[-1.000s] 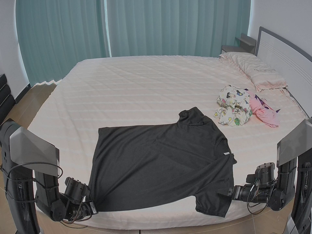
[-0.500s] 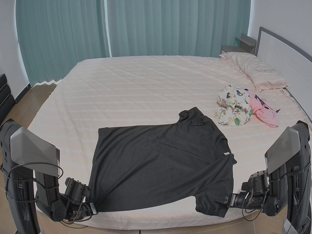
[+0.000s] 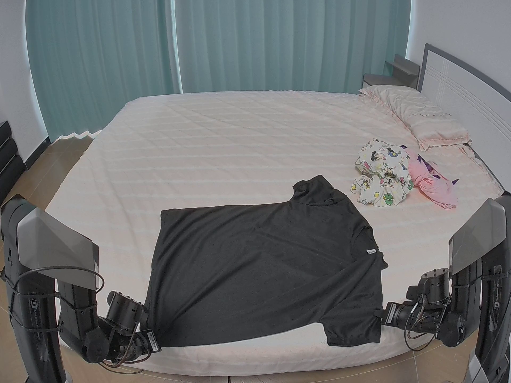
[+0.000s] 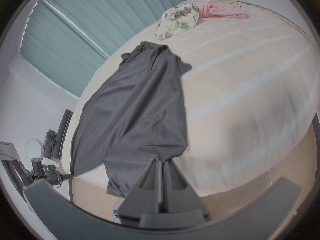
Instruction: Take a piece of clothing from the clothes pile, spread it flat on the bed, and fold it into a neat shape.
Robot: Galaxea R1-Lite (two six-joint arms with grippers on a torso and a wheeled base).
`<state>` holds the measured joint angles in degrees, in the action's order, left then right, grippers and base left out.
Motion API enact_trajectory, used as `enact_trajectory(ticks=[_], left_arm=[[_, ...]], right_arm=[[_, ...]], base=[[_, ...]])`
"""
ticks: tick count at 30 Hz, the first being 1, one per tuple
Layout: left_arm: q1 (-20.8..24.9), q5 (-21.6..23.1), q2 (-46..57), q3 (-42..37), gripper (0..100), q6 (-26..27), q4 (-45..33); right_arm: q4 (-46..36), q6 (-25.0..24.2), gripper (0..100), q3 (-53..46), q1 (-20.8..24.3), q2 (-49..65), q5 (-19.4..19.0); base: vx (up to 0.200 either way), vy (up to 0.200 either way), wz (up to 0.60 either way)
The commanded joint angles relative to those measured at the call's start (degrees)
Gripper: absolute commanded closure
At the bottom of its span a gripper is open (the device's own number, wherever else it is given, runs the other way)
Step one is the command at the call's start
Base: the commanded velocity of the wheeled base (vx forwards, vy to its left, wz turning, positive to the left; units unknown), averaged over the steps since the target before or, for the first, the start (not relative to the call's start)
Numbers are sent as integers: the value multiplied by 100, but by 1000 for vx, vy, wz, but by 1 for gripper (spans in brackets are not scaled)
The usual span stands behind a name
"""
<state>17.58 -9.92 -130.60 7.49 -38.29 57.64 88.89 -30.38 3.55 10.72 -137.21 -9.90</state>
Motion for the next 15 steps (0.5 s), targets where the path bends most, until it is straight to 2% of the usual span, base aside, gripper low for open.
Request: enact_trajectory(ticks=[1,10,11,15], left_arm=[[9,-1,-10,-1,100,-3,2],[9,-1,-10,7,100,-3,2],[9,-1,-10,-1,100,-3,2],[9,-1,-10,-1,100,-3,2]], right_arm=[[93,32,100,50,-237,282,-21],[93,217,100,93,-289,115,-91],[93,217,0,93,-289,106,-91],[93,225,0,76,-456,177,-205]], base=[[0,0,0],[0,0,0],[0,0,0],[0,0,0]])
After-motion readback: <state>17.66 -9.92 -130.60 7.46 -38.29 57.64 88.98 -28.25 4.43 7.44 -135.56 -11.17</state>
